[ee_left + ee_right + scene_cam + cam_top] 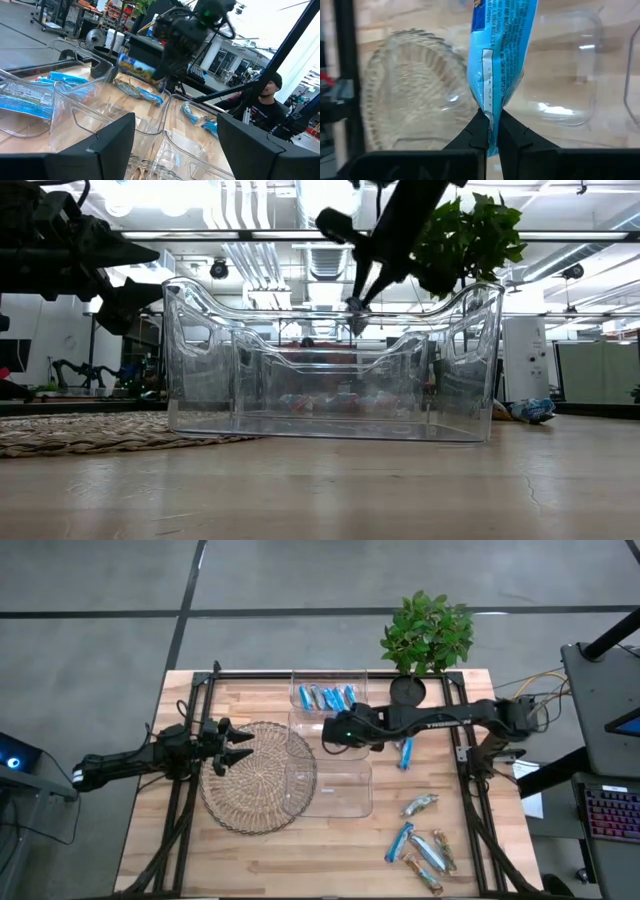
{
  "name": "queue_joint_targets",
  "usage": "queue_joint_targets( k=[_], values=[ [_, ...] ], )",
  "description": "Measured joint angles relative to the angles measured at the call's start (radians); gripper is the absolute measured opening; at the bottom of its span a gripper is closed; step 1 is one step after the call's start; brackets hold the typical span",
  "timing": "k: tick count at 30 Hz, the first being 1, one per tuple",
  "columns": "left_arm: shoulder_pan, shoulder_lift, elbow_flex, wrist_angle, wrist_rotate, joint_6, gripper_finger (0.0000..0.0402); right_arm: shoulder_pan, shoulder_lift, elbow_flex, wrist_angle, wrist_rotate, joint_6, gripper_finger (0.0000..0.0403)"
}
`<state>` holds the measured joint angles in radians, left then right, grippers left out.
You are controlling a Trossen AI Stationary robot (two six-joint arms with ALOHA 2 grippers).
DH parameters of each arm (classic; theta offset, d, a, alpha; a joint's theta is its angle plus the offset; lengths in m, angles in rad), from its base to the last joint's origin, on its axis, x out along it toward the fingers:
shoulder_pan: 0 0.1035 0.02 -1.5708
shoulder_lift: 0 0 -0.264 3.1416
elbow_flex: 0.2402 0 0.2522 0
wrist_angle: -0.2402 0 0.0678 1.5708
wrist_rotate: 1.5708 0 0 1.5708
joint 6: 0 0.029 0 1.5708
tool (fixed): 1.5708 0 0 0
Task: Pick and place Granola Bars by type
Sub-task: Put the blue granola bar into the middle transparent bin
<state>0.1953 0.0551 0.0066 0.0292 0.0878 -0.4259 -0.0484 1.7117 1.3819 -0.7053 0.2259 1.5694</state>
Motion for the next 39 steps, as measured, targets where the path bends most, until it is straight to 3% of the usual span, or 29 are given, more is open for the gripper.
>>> queue_joint_targets(
  k=[18, 25, 39],
  values=[
    [0.000, 0.000, 0.000, 0.000, 0.000, 0.000, 0.0261, -0.055, 0.129, 0.110, -0.164, -0.069, -0.131, 0.0011],
    [0.000, 0.000, 0.000, 0.000, 0.000, 0.000, 0.0261, -0.026, 0.150, 0.147, -0.329, -0.074, -0.101, 0.0011],
    [0.000, 0.000, 0.000, 0.000, 0.000, 0.000, 0.0261, -0.025, 0.209, 0.134, -0.329, -0.115, -0.107, 0.0011]
  ],
)
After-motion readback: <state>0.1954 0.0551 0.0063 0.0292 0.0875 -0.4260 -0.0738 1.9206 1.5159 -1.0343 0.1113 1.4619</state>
